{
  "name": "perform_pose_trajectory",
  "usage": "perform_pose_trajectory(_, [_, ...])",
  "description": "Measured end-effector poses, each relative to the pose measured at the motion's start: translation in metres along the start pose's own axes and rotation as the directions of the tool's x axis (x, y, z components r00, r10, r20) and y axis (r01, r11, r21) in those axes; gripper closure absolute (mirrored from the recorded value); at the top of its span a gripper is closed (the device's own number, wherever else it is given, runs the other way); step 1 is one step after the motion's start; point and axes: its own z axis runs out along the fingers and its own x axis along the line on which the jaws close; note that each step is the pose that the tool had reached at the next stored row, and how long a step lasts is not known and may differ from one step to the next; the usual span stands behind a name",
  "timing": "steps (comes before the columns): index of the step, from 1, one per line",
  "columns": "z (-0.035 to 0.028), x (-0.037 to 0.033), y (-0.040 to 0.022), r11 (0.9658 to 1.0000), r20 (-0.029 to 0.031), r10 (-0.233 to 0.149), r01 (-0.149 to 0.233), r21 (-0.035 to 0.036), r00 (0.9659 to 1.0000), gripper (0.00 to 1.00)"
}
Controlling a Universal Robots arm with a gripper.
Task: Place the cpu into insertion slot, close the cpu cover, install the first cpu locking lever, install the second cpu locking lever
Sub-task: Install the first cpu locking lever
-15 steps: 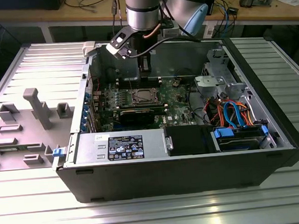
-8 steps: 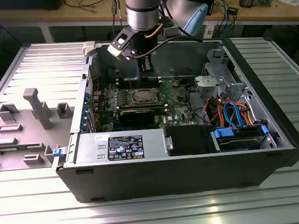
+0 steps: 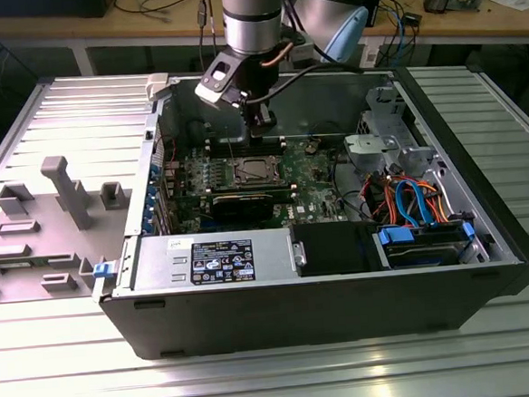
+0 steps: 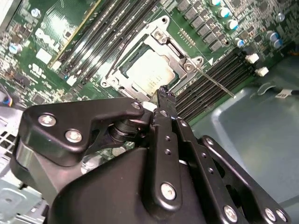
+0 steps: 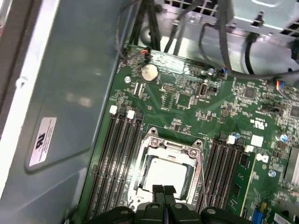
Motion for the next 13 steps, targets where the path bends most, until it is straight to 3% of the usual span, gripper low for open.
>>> perform_pose_trajectory(3, [0.0, 0.0, 0.0, 0.999, -0.0009, -0.044, 0.044, 0.0, 0.999, 0.89])
perform_pose_trajectory(7, [0.0, 0.0, 0.0, 0.9926, -0.0024, -0.122, 0.122, -0.0002, 0.9926, 0.89])
perform_pose_trajectory(11, [0.0001, 0.0, 0.0, 0.9815, -0.0038, -0.191, 0.191, -0.0005, 0.9815, 0.89])
perform_pose_trajectory(13, [0.0001, 0.0, 0.0, 0.9716, -0.0046, -0.237, 0.237, -0.0006, 0.9715, 0.89])
